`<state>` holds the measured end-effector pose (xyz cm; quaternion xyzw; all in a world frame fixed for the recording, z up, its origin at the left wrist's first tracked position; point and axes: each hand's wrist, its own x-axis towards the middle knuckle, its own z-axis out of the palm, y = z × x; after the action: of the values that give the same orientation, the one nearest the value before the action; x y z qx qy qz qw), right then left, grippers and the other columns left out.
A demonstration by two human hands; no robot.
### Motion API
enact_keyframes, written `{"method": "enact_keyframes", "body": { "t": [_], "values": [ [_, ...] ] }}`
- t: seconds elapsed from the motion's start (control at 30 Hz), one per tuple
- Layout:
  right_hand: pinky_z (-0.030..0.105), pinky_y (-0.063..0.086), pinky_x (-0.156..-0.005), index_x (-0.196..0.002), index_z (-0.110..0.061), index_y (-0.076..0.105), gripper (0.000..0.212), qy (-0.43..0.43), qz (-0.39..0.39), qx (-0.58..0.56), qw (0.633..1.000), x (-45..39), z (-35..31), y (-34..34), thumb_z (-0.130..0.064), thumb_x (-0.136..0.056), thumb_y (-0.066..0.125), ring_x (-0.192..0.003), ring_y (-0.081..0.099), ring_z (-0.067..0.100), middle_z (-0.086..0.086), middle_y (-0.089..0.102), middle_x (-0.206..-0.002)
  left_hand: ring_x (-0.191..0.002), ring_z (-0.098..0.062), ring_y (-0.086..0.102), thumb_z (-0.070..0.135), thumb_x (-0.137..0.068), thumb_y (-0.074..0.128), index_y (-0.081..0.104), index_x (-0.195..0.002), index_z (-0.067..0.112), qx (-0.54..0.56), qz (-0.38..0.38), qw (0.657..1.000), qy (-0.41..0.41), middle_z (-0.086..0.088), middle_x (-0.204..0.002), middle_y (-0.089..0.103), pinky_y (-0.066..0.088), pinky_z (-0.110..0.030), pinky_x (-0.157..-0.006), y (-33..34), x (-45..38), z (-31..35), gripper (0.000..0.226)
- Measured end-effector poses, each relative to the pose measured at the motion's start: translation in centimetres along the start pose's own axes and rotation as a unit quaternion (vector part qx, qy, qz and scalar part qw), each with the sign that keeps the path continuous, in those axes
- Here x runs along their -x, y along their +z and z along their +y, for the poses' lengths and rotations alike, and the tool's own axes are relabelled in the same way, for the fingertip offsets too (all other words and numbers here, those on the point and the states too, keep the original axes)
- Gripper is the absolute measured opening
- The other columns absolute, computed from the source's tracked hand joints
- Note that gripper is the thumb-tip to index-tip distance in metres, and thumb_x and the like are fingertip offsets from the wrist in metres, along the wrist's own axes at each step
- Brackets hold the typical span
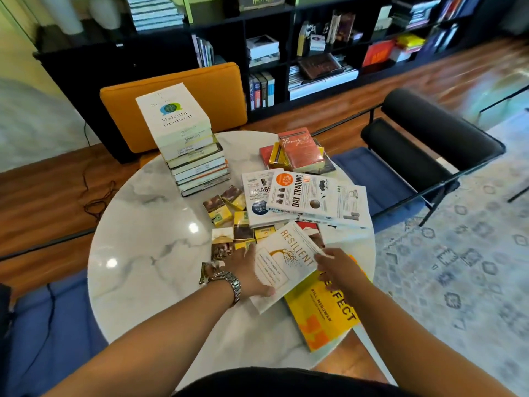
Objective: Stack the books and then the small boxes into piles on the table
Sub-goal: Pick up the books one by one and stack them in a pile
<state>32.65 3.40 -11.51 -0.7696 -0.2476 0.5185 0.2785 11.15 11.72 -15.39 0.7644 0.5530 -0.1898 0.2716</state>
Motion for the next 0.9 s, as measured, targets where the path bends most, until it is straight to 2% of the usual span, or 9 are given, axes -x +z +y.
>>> {"method": "enact_keyframes", "body": {
  "t": [0.07,0.2,0.33,0.4,0.5,0.6,0.7,0.77,0.9],
  "values": [
    [0.035,0.053,-0.062,-0.127,-0.019,0.043,0.043,0.041,-0.049,-0.037,0.997,0.9,1.3,0.4,-0.037,-0.092,0.060,-0.072,0.062,0.025,0.011,0.063,-0.094,-0.138,-0.034,0.026,0.088,-0.028,0.058,-0.011,-0.147,0.028,-0.015,0.001,1.000,-0.022,-0.008,-0.153,0.022,0.031,-0.053,-0.109,0.6,0.1,0.3,0.150],
    [0.041,0.055,-0.076,-0.134,-0.034,0.031,0.051,0.066,-0.160,-0.046,0.984,2.4,2.9,2.6,-0.035,-0.092,0.061,-0.090,0.067,0.028,0.012,0.064,-0.110,-0.144,-0.035,0.018,0.080,-0.032,0.071,-0.015,-0.148,0.028,-0.004,0.002,0.998,-0.058,-0.012,-0.158,0.009,0.029,-0.050,-0.113,-0.2,0.4,1.1,0.154],
    [0.036,0.052,-0.066,-0.126,-0.029,0.039,0.042,0.083,-0.193,-0.130,0.969,2.7,4.0,4.1,-0.030,-0.091,0.063,-0.077,0.061,0.026,0.014,0.060,-0.098,-0.135,-0.031,0.039,0.074,-0.036,0.077,-0.001,-0.150,0.026,0.038,0.047,0.993,-0.098,-0.010,-0.150,0.035,0.041,-0.046,-0.105,-1.2,0.8,1.6,0.146],
    [0.031,0.050,-0.062,-0.126,-0.033,0.038,0.042,0.083,-0.192,-0.155,0.965,2.9,4.0,4.4,-0.028,-0.091,0.063,-0.071,0.061,0.024,0.013,0.059,-0.091,-0.120,-0.026,0.055,0.069,-0.046,0.078,0.027,-0.143,0.022,0.054,0.065,0.991,-0.106,-0.006,-0.135,0.055,0.048,-0.041,-0.097,-2.0,1.6,1.9,0.119],
    [0.031,0.049,-0.064,-0.125,-0.032,0.040,0.039,0.074,-0.191,-0.169,0.964,3.1,4.1,4.5,-0.026,-0.093,0.061,-0.071,0.066,0.024,0.009,0.069,-0.088,-0.094,-0.015,0.068,0.050,-0.072,0.074,0.060,-0.117,0.028,0.178,0.047,0.981,-0.064,0.001,-0.112,0.070,0.054,-0.030,-0.081,-3.4,2.3,2.0,0.052],
    [0.031,0.048,-0.065,-0.123,-0.028,0.048,0.028,0.055,-0.169,-0.187,0.966,3.2,3.9,5.1,-0.026,-0.096,0.056,-0.076,0.072,0.025,0.010,0.075,-0.095,-0.079,-0.008,0.069,0.043,-0.084,0.066,0.065,-0.110,0.024,0.326,0.015,0.945,-0.004,0.004,-0.098,0.073,0.052,-0.023,-0.065,-4.2,3.2,1.6,0.032],
    [0.032,0.049,-0.061,-0.117,-0.024,0.056,0.021,0.026,-0.121,-0.219,0.968,3.4,3.5,6.1,-0.030,-0.096,0.055,-0.074,0.071,0.023,0.006,0.075,-0.093,-0.086,-0.022,0.072,0.037,-0.081,0.070,0.067,-0.098,0.020,0.474,0.017,0.880,-0.003,-0.003,-0.095,0.075,0.058,-0.038,-0.079,-4.4,3.8,0.9,0.024],
    [0.033,0.052,-0.061,-0.113,-0.024,0.059,0.019,-0.005,-0.113,-0.243,0.963,3.4,2.7,6.5,-0.031,-0.095,0.057,-0.078,0.072,0.023,0.003,0.076,-0.094,-0.095,-0.029,0.071,0.043,-0.072,0.075,0.068,-0.102,0.018,0.545,0.018,0.838,0.007,-0.008,-0.101,0.075,0.054,-0.051,-0.090,-4.5,4.2,0.1,0.039],
    [0.039,0.057,-0.067,-0.117,-0.022,0.056,0.027,-0.072,-0.156,-0.252,0.952,2.6,-0.5,6.5,-0.024,-0.092,0.063,-0.089,0.070,0.026,0.007,0.074,-0.104,-0.097,-0.034,0.068,0.031,-0.087,0.066,0.062,-0.111,0.014,0.637,0.070,0.768,0.000,-0.013,-0.104,0.073,0.056,-0.048,-0.081,-5.5,4.8,-1.1,0.030]
  ]
}}
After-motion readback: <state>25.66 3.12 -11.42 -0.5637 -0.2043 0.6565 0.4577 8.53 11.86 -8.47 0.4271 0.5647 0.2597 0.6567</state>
